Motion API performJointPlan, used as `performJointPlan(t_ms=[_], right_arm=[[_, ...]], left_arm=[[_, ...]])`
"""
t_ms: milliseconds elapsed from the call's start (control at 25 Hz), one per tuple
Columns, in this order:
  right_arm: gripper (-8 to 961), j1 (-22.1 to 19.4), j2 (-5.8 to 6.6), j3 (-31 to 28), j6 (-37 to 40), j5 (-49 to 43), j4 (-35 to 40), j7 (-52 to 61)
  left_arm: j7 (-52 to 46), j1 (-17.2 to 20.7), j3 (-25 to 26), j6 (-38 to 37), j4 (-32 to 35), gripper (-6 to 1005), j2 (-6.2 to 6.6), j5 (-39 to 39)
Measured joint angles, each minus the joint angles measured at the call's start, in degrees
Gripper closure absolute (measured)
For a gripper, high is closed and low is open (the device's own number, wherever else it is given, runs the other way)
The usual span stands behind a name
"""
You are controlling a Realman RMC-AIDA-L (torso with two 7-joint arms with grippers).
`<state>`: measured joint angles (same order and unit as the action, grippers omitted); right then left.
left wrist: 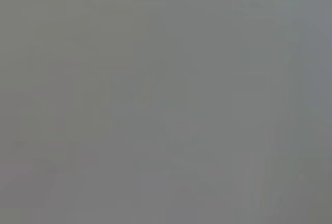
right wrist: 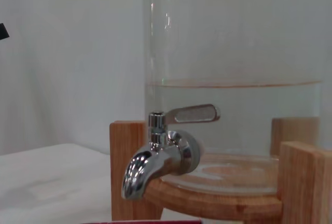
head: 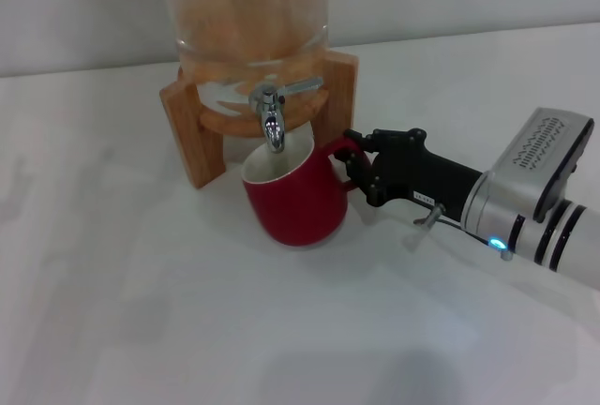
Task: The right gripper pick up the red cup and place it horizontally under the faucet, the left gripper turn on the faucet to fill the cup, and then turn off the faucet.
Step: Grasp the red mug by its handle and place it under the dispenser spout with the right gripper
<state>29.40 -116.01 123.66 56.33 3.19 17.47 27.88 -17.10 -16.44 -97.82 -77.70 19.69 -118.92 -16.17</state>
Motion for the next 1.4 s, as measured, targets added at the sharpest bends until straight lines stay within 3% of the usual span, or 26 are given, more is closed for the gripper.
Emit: performJointPlan(t_ms=[1400], right_arm=[[810, -2.7, 0.12, 0.8, 1.2, -0.4, 0.2, -0.3]], left_arm=[[0.1, -0.8, 0.0, 0.0, -0.4, 119, 0.0, 0.0]])
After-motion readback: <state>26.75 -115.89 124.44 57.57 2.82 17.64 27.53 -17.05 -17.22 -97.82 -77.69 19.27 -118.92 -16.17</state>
